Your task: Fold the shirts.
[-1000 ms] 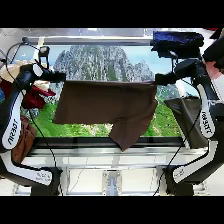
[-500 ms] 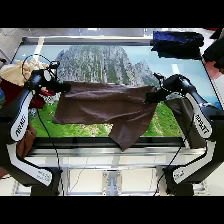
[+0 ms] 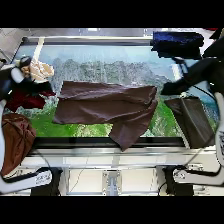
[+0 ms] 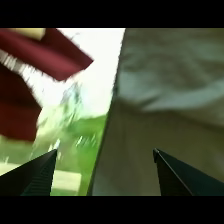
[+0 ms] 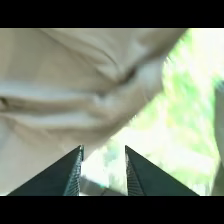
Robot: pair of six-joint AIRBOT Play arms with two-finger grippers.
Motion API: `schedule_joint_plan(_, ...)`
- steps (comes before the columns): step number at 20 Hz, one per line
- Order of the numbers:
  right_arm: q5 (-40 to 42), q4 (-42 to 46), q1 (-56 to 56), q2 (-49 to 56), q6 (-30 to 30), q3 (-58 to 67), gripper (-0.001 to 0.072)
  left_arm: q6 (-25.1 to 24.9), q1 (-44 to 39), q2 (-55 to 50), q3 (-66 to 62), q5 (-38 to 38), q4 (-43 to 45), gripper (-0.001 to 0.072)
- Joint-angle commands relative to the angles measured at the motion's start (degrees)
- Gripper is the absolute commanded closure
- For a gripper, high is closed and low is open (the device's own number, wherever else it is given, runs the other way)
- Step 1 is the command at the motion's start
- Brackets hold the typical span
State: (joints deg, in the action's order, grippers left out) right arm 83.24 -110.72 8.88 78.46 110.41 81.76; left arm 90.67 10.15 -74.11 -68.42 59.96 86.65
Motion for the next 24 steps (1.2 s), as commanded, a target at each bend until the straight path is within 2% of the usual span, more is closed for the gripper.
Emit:
schedule_joint_plan(1, -2.1, -5.7, 6.0, -11.0, 1.1, -10.2, 0.0391, 10.3, 7.0, 15.5, 21.6, -5.4, -5.6, 0.0005)
schedule_joint_plan(4, -5.0, -8.7, 6.1, -15.6, 1.8, -16.1, 0.0391, 14.0, 10.3, 24.5, 37.7, -16.6, -21.6, 0.0005)
schedule_joint_plan(6, -4.8, -10.7, 6.1, -16.3, 2.5, -16.6, 0.0391, 14.3, 11.3, 25.3, 44.9, -19.6, -34.0, 0.0005)
schedule_joint_plan(7, -4.8, -11.6, 6.1, -16.4, 2.8, -16.6, 0.0391, 13.2, 11.3, 25.0, 47.5, -22.0, -37.4, 0.0005)
schedule_joint_plan(14, -3.8, -14.1, 6.1, -16.4, 2.8, -16.6, 0.0391, 11.7, 11.0, 17.4, 49.9, -32.1, -42.4, 0.0006)
schedule_joint_plan(16, -3.2, -14.6, 6.1, -16.4, 2.8, -16.6, 0.0392, 7.7, 11.0, 15.4, 49.8, -33.3, -46.8, 0.0025)
schedule_joint_plan(17, -2.8, -14.6, 6.1, -16.4, 2.8, -16.6, 0.0392, 4.7, 11.0, 14.4, 49.5, -33.4, -49.5, 0.0121)
schedule_joint_plan(19, -2.2, -14.6, 6.1, -16.4, 2.7, -16.6, 0.0392, -0.1, 10.2, 12.3, 49.4, -34.3, -55.2, 0.0143)
schedule_joint_plan(20, -1.6, -14.6, 6.1, -16.4, 2.6, -16.6, 0.0392, -1.5, 9.6, 11.2, 49.4, -34.3, -57.1, 0.0197)
schedule_joint_plan(22, 0.9, -14.5, 6.1, -16.5, 2.7, -17.3, 0.0392, -2.3, 8.0, 9.7, 49.4, -34.3, -57.6, 0.0471)
schedule_joint_plan(24, 1.9, -14.4, 6.1, -18.0, 3.3, -22.4, 0.0392, -4.6, 7.0, 9.5, 49.4, -34.3, -57.6, 0.0649)
